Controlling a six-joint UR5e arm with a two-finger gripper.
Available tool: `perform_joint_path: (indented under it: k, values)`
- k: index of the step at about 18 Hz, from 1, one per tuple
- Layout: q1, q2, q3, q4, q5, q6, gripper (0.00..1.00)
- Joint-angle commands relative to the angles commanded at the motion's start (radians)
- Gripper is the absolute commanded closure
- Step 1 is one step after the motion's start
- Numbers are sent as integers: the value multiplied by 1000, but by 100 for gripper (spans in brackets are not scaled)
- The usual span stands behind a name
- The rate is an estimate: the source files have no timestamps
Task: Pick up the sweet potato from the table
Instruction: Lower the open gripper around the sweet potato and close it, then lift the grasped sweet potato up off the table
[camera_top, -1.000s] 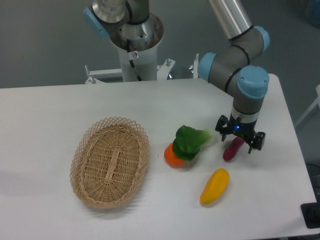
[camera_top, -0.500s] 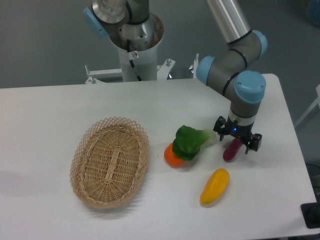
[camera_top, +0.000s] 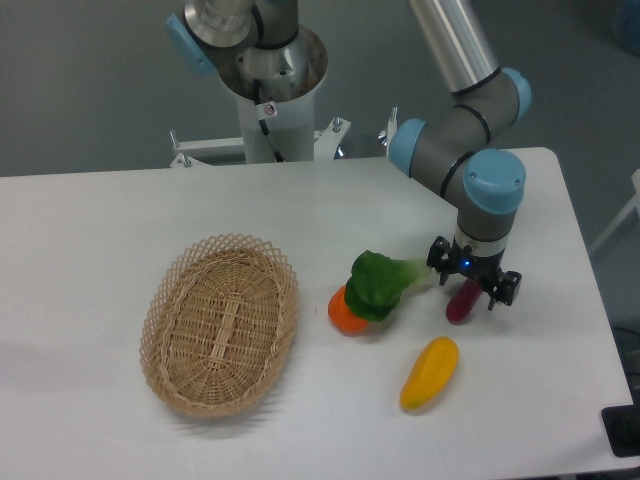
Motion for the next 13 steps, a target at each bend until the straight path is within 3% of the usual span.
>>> perform_joint_path:
  k: [2,8,13]
  values:
    - [-2,0,2,0,0,0,26]
    - [0,3,5,0,0,2,61]
    - [0,6,8,-2,0,3,73]
